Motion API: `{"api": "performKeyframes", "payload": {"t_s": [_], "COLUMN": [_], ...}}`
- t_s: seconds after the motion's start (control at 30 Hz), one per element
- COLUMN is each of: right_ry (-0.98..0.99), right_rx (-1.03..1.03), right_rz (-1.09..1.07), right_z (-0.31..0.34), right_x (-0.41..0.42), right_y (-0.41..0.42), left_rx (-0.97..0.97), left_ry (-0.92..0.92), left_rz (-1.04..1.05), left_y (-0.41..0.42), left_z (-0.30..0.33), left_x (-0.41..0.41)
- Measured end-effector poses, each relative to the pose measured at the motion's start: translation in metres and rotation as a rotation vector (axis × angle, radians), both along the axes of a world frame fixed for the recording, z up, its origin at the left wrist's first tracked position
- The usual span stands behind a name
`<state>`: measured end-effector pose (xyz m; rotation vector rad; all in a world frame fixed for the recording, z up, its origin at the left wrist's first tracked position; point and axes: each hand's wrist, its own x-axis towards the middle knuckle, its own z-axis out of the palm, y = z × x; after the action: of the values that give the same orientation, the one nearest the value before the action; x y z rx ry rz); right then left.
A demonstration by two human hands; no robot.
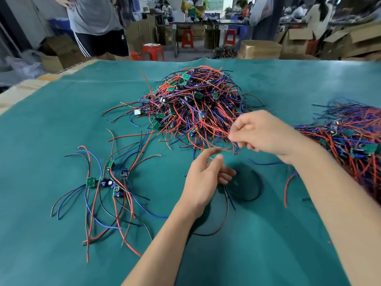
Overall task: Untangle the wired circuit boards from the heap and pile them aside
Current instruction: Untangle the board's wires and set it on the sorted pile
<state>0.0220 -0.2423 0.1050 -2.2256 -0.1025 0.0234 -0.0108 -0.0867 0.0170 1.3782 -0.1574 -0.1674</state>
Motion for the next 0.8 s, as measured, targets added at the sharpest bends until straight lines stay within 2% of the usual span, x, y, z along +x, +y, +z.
{"api": "performKeyframes", "payload": {"t_s": [0.13,0.23,0.3,0.43,0.5,0.63,0.7,0.8], "right_ry": [0.064,0.236,0.306,0.291,0.225,0.000,0.007,0.068], "right_rx": [0.067,0.185,0.210,0.226,0.195,0.157,0.239,0.368], "right_rz": [0.014,0.158,0.252,0.285,0.224,-0.136,-0.217,-0.212], "right_z": [-0.018,-0.035,-0.044,-0.052,-0.056,-0.070,-0.072,-0.074], "right_x": [-0.048,-0.075,-0.082,-0.082,-0.080,-0.074,-0.074,-0.074], "right_y": [-0.012,-0.004,0.000,0.003,0.005,0.006,0.010,0.016], "left_rx": [-0.119,-0.163,-0.136,-0.040,-0.026,-0.024,-0.027,-0.047], "left_ry": [0.090,0.141,0.124,0.030,0.003,-0.034,-0.032,-0.018], "left_rz": [0.063,0.082,0.071,-0.029,-0.047,-0.084,-0.105,-0.123], "left_y": [0.000,0.000,0.001,0.003,0.004,0.005,0.005,0.006], "left_z": [0.001,0.001,-0.002,-0.006,-0.007,-0.007,-0.006,-0.004], "left_x": [0.002,0.004,0.005,0.004,0.003,0.002,0.001,0.001]}}
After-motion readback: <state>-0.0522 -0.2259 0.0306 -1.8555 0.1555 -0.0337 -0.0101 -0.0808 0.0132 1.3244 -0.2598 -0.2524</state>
